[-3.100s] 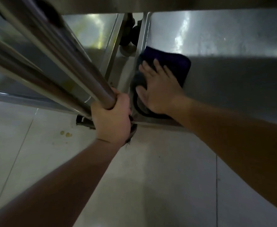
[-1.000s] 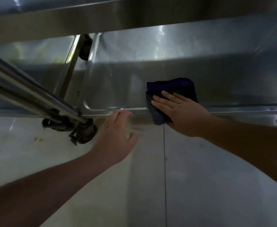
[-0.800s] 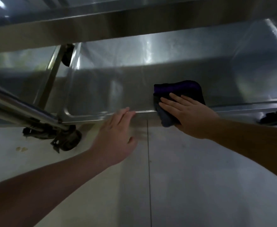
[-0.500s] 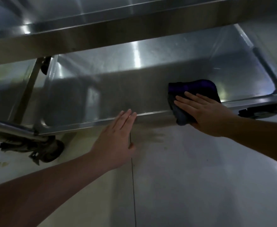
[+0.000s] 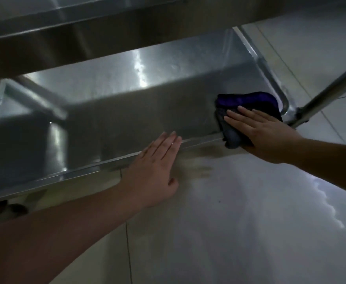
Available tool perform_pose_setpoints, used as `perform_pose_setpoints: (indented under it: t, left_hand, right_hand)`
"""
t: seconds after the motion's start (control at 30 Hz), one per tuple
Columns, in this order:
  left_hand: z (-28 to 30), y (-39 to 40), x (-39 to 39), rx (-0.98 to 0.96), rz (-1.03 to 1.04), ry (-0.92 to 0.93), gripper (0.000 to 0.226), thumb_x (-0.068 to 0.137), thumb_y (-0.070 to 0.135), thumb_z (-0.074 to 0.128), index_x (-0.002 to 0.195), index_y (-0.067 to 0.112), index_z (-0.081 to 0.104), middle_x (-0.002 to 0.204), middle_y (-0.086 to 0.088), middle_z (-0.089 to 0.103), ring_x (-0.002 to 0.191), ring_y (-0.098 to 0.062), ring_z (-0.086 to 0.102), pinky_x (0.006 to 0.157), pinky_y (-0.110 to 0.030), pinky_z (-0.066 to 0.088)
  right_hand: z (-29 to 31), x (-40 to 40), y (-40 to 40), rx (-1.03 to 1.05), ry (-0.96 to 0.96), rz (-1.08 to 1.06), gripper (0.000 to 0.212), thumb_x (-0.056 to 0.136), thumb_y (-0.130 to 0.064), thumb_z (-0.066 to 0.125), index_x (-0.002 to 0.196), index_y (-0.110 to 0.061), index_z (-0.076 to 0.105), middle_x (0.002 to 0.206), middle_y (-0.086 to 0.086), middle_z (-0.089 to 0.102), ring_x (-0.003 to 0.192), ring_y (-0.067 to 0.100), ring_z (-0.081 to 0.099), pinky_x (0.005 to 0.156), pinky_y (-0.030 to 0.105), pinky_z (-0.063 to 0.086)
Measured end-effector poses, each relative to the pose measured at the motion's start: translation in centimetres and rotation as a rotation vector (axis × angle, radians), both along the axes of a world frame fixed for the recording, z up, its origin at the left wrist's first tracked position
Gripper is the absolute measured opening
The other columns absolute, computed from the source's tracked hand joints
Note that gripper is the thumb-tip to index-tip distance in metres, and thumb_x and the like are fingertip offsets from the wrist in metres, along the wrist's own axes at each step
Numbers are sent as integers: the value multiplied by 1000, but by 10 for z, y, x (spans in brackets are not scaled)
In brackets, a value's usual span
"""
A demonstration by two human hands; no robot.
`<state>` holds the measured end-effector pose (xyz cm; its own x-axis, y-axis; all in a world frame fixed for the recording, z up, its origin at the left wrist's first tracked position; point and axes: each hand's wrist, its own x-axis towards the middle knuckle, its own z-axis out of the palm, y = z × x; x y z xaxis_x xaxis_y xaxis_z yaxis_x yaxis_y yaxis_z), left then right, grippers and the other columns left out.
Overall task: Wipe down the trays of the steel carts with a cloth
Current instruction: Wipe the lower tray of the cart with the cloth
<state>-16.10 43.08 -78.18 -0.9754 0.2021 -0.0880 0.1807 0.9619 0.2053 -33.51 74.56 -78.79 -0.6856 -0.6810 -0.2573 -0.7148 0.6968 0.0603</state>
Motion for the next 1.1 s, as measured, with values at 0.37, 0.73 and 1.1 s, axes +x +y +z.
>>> perform_pose_setpoints:
  t: [0.37,0.73,1.1]
  left_hand:
    - [-19,81,-43,-18,-124,28,101,92,44,54,169,20,-6,176,3,-15,161,-14,-16,131,-37,-6]
    - [-23,78,-46,-24,-108,-8,108,85,53,56,170,21,-4,178,4,-5,163,-11,-5,131,-37,2]
    - [-27,77,-49,7,-96,3,113,77,54,63,170,17,10,177,2,7,163,-15,7,130,-38,9]
  right_hand:
    - [16,-14,43,-131,-116,-207,84,88,-81,5,162,-43,-5,169,-20,-9,154,1,-21,123,28,-15]
    - [-2,-85,-13,-262,-82,-554,75,103,-63,19,167,-29,0,174,-5,-6,160,21,-9,127,38,-4]
    - [5,-88,-80,-301,-133,-150,76,100,-68,26,166,-35,7,173,-13,-1,158,10,-12,116,27,-17]
